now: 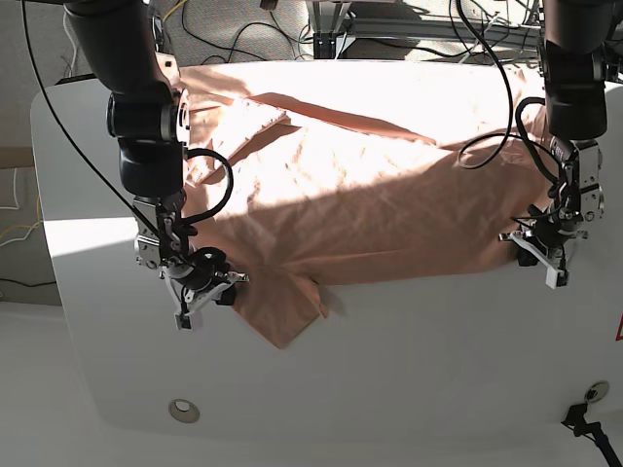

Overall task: Fold the T-shirt properly
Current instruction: 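Grasp the hem corners and fold the hem over toward the collar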

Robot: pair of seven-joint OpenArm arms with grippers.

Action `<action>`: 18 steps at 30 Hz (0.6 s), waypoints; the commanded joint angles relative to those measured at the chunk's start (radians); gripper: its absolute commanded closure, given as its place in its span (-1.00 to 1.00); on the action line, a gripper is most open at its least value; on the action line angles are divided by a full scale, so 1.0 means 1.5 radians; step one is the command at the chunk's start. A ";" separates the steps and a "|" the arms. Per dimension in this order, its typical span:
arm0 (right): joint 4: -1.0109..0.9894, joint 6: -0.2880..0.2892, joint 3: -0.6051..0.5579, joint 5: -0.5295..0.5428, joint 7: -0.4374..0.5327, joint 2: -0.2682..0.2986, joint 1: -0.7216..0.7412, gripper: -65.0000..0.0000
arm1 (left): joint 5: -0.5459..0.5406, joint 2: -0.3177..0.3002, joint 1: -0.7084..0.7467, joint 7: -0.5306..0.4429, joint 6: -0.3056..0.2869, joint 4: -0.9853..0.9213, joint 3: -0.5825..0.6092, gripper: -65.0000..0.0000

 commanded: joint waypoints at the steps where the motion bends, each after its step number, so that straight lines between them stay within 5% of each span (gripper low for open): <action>1: 0.037 0.003 0.000 -0.016 -0.009 0.002 0.012 1.00 | 0.012 -0.014 -0.003 0.040 0.004 0.013 0.000 1.00; 4: 0.097 0.003 0.000 -0.019 -0.013 0.002 -0.010 1.00 | 0.012 -0.014 -0.003 0.040 0.004 0.044 -0.001 1.00; 18: 0.513 0.003 0.004 -0.019 -0.232 0.004 -0.169 1.00 | 0.014 -0.016 0.090 0.040 0.004 0.251 -0.083 1.00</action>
